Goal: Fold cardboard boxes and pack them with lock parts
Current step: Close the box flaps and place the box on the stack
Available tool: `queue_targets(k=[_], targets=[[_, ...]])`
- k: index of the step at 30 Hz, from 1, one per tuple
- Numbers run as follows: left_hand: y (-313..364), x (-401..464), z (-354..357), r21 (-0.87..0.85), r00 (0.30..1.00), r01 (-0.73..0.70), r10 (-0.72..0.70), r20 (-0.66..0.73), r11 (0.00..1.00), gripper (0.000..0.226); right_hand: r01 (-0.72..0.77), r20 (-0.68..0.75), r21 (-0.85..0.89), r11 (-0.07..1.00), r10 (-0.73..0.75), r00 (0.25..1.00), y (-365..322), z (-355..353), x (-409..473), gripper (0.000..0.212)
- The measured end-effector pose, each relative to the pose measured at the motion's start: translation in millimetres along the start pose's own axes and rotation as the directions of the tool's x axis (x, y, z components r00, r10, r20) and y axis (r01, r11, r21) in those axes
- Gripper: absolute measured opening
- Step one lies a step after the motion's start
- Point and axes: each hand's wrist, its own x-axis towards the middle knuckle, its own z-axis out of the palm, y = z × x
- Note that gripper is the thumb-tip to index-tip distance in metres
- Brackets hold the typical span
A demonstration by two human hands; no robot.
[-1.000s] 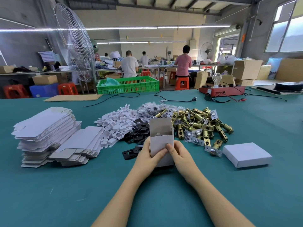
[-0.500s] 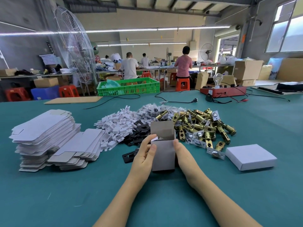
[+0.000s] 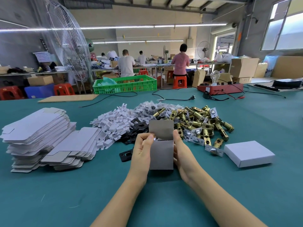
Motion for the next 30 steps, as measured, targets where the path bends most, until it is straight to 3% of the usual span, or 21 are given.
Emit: queue_targets(k=[3,8,12,14,17,21,26,30], targets=[[0.4,-2.2,1.0,-0.022,1.0,0.02,-0.02,-0.007,1.0,0.012,-0.024,0.018,0.043,0.999,0.024,1.0,1.1,-1.3,0.6,0.064],[2.6,1.4,-0.6,-0.068,0.993,0.115,-0.115,-0.004,0.991,0.03,-0.018,0.049,-0.027,0.999,0.019,0.999,-2.7,-3.6,-0.6,0.04],[2.5,0.9,2.5,-0.057,0.997,0.056,-0.059,-0.051,0.997,0.025,0.121,-0.008,-0.055,0.991,-0.122,0.992,-1.6,-3.1,0.9,0.019],[1.1,0.6,3.1,-0.057,0.996,0.033,-0.037,-0.083,0.998,0.019,0.233,-0.056,-0.053,0.971,-0.236,0.97,-3.9,-0.9,0.2,0.03],[4.1,3.4,0.2,-0.071,0.994,0.013,-0.021,-0.108,0.997,0.036,0.316,-0.037,-0.085,0.945,-0.32,0.947,-4.8,1.5,-0.6,0.044],[10.4,4.4,1.0,-0.091,0.999,0.012,-0.016,-0.045,0.996,0.048,0.335,-0.036,-0.056,0.94,-0.338,0.941,-7.8,4.2,-4.2,0.042],[13.0,6.2,-1.4,-0.182,0.999,0.035,-0.04,-0.023,0.983,0.045,0.365,-0.023,0.005,0.931,-0.365,0.931,-10.9,3.8,-6.6,0.024],[13.9,6.4,-3.0,-0.236,0.998,0.062,-0.059,0.02,0.97,0.043,0.388,-0.03,0.032,0.921,-0.387,0.922,-11.9,3.4,-7.1,0.023]])
